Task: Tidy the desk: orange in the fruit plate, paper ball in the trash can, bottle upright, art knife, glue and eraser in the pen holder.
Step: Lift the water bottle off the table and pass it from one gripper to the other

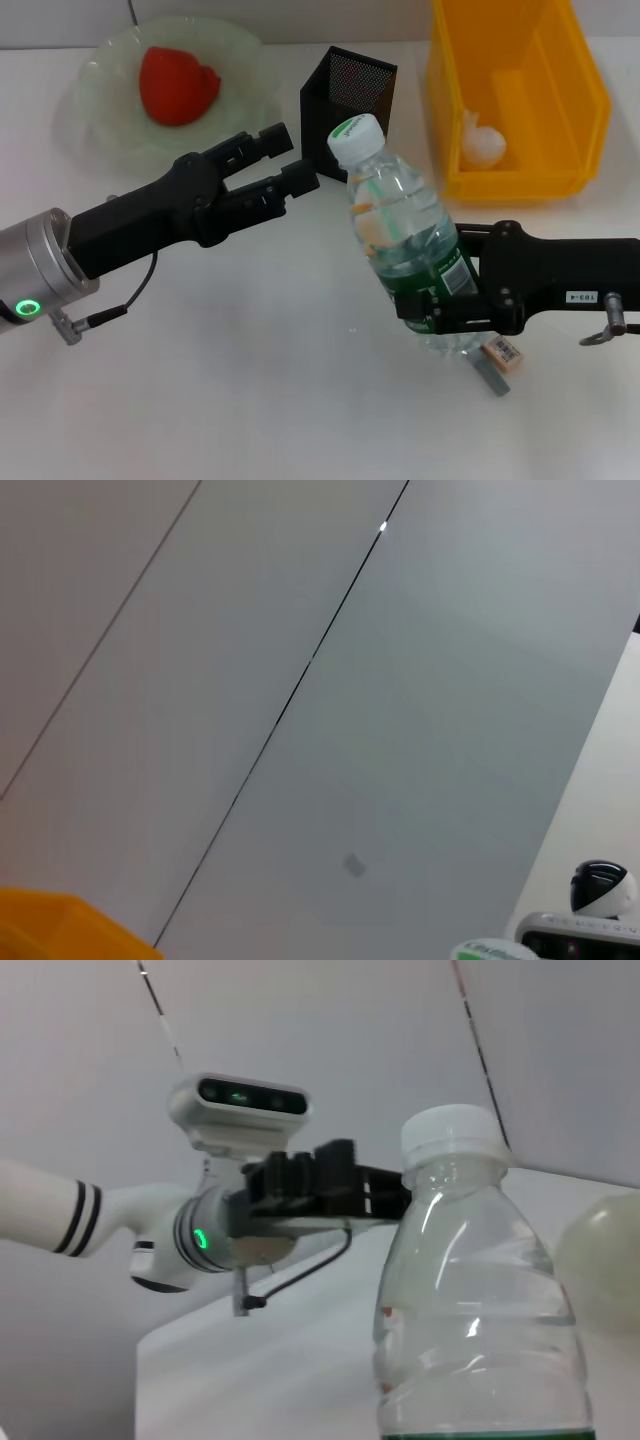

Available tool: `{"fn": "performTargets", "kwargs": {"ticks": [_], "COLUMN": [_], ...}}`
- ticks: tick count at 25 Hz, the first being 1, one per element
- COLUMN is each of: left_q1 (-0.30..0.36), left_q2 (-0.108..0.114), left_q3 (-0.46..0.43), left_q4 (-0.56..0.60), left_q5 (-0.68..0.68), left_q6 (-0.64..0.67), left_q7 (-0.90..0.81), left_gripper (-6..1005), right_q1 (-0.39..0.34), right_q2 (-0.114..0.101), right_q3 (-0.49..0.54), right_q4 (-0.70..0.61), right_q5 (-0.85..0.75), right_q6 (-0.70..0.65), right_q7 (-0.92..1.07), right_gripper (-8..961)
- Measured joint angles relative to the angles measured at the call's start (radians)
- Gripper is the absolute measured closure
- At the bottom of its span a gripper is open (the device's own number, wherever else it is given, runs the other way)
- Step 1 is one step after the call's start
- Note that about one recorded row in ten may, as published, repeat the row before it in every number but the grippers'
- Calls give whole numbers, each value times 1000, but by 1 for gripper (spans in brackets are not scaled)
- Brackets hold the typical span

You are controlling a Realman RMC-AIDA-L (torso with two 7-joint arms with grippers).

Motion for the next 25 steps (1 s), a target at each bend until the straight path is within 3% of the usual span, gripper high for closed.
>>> {"fn": "performTargets", "kwargs": {"ticks": [14, 25], "left_q1": [-3, -22], "left_q2": [-2, -8], "left_q3": [24, 33], "left_q4": [-4, -12], "left_q5": [2, 1], "left_q6": [-19, -29], "left_q7": [-50, -78], "left_gripper": [195, 203], "right_q1": [93, 136], "right_q2": [2, 3], "right_q3": [-4, -77], "right_q4": [111, 146], "right_q5": [4, 7], "right_q6": [-1, 44], "right_q7": [-47, -54], "right_gripper": [188, 187]}}
